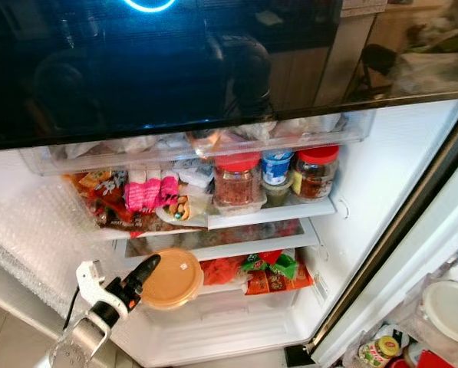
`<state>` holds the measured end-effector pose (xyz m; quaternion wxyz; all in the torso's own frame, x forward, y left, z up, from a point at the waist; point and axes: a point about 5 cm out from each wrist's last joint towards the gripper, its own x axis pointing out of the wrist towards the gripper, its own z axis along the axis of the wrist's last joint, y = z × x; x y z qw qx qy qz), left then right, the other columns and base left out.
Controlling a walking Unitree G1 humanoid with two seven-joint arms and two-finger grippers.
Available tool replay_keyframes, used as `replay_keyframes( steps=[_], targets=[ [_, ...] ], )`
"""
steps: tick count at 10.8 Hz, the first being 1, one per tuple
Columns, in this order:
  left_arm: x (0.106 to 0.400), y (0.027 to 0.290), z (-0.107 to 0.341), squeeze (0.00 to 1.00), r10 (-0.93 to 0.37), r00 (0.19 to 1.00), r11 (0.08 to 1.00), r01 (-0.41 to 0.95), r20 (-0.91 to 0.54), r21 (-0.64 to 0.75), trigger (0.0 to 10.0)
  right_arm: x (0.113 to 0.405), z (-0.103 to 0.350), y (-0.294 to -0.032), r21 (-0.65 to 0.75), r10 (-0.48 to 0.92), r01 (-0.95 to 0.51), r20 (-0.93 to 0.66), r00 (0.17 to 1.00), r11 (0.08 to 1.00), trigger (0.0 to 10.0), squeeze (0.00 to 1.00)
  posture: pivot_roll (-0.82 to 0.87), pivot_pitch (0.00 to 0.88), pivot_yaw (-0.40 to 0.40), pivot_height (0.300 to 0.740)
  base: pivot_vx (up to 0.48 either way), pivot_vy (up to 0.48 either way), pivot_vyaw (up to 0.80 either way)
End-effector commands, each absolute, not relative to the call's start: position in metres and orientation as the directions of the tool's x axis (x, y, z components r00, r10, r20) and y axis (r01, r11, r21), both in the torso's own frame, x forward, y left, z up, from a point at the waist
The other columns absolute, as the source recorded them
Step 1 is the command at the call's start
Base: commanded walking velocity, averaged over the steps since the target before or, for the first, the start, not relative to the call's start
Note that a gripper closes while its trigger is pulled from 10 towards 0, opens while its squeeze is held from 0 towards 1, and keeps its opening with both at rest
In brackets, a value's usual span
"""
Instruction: Restocking fridge
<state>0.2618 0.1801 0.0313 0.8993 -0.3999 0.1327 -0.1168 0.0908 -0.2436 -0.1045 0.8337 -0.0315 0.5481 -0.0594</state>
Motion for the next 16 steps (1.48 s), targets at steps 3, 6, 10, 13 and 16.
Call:
replay_keyframes(
  steps=[3,6,10,13,16],
  targets=[
    [0.265,0.183,0.033,0.0,-0.306,0.942,0.668,0.109,-0.138,-0.736,10.0,0.091,-0.104,-0.244,-0.11,-0.124,0.058,-0.905,0.407,0.992,10.0,0.0,-0.09,0.0,0.019,0.671,0.0,0.0,0.0],
    [0.268,0.182,0.033,0.0,-0.308,0.941,0.67,0.113,-0.137,-0.733,10.0,0.09,-0.104,-0.245,-0.115,-0.129,0.058,-0.908,0.399,0.992,10.0,0.0,-0.09,0.0,0.019,0.671,0.0,0.0,0.0],
    [0.276,0.184,0.035,0.0,-0.295,0.946,0.686,0.111,-0.134,-0.719,10.0,0.09,-0.104,-0.245,-0.123,-0.134,0.054,-0.907,0.399,0.991,10.0,0.0,-0.09,0.0,0.022,0.64,0.0,0.0,0.0],
    [0.279,0.185,0.038,0.0,-0.28,0.952,0.682,0.109,-0.121,-0.723,10.0,0.091,-0.104,-0.245,-0.118,-0.131,0.058,-0.906,0.402,0.991,10.0,0.0,-0.09,0.0,0.022,0.64,0.0,0.0,0.0],
    [0.285,0.185,0.04,0.0,-0.268,0.957,0.686,0.109,-0.11,-0.719,10.0,0.091,-0.104,-0.244,-0.117,-0.13,0.058,-0.905,0.404,0.991,10.0,0.0,-0.09,0.0,0.021,0.64,0.0,0.0,0.0]
  ],
)
